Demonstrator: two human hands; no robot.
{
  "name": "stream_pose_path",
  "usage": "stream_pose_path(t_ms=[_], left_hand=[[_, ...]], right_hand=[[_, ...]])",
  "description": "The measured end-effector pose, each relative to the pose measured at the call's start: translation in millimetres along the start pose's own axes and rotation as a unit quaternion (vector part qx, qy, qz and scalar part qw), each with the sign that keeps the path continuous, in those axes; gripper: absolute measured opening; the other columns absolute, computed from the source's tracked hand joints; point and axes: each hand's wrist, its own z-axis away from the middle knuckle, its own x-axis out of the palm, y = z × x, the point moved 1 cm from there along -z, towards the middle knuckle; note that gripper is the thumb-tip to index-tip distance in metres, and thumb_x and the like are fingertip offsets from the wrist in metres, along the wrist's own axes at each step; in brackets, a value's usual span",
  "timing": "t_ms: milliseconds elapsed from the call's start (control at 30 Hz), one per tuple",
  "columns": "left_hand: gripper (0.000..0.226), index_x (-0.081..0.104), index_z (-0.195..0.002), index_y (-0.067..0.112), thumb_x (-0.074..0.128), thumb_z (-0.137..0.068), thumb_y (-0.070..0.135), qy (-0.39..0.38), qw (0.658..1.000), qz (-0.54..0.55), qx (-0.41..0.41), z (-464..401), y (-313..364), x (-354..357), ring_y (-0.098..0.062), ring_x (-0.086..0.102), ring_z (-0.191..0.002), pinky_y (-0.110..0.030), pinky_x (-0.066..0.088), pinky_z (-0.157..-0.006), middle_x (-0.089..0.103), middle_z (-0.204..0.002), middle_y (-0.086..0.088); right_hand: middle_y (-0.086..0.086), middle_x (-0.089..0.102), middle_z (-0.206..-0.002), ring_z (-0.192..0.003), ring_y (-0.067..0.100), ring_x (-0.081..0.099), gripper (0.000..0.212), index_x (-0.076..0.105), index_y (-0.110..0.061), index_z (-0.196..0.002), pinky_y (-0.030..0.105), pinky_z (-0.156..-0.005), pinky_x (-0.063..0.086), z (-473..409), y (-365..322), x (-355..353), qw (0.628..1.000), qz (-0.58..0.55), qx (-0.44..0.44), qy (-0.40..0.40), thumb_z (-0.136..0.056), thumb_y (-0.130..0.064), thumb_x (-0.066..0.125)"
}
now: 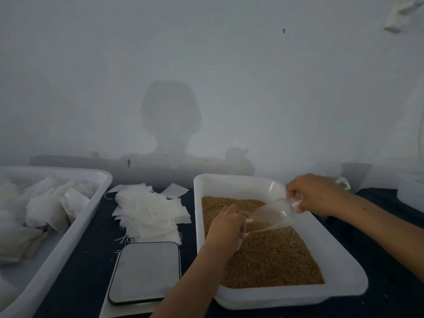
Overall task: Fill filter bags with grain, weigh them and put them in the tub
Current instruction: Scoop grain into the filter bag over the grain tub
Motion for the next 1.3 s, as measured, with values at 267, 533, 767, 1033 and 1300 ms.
stream_pose_path(t_ms=[267, 533, 767, 1033, 1300], left_hand=[[0.004, 0.064, -0.085, 0.008, 0.066, -0.082, 0.006, 0.014, 1.000, 0.023, -0.017, -0.4, -2.2, 2.3, -0.015, 0.049, -0.095, -0.023, 0.045, -0.079, 0.054, -0.101, -0.002], [0.009, 0.053, -0.096, 0.013, 0.051, -0.093, 0.005, 0.087, 0.977, 0.152, -0.125, -2.5, -5.2, -3.8, -0.011, 0.050, -0.086, -0.019, 0.036, -0.069, 0.056, -0.105, -0.002], [0.012, 0.044, -0.089, 0.020, 0.043, -0.099, 0.013, 0.109, 0.931, 0.272, -0.216, -2.4, -10.3, -8.2, -0.012, 0.051, -0.081, -0.017, 0.035, -0.056, 0.057, -0.095, 0.003], [0.012, 0.048, -0.085, 0.019, 0.048, -0.097, 0.015, 0.132, 0.913, 0.317, -0.221, -0.8, -11.1, -13.5, -0.011, 0.050, -0.079, -0.021, 0.036, -0.059, 0.057, -0.085, 0.005], [0.004, 0.056, -0.088, 0.016, 0.055, -0.092, 0.014, 0.098, 0.964, 0.234, -0.076, 1.0, 2.6, -15.8, -0.011, 0.059, -0.082, -0.026, 0.040, -0.070, 0.066, -0.085, 0.004]], right_hand=[[-0.012, 0.058, -0.101, -0.091, 0.011, 0.055, 0.027, 0.056, -0.031, -0.105, 0.023, -0.072, 0.027, 3.1, -10.5, 0.0, 0.962, 0.188, -0.114, 0.161, -0.087, -0.011, 0.055], [-0.003, 0.055, -0.098, -0.080, 0.013, 0.052, 0.010, 0.041, -0.020, -0.092, 0.025, -0.062, 0.034, 4.0, 4.2, 30.4, 0.989, 0.076, 0.038, 0.120, -0.091, -0.013, 0.049], [-0.007, 0.054, -0.080, -0.072, 0.009, 0.053, 0.015, 0.050, -0.023, -0.074, 0.016, -0.051, 0.032, 0.6, 0.2, 92.0, 0.998, -0.048, 0.032, -0.031, -0.088, -0.020, 0.054], [-0.001, 0.057, -0.095, -0.080, 0.008, 0.049, 0.011, 0.057, -0.017, -0.095, 0.014, -0.055, 0.031, -5.8, -21.6, 128.6, 0.988, -0.144, 0.047, -0.015, -0.096, -0.024, 0.049], [-0.007, 0.055, -0.110, -0.100, 0.011, 0.054, 0.043, 0.049, -0.028, -0.120, 0.025, -0.081, 0.048, -7.1, -25.2, 130.3, 0.976, -0.220, -0.001, 0.000, -0.081, -0.034, 0.066]])
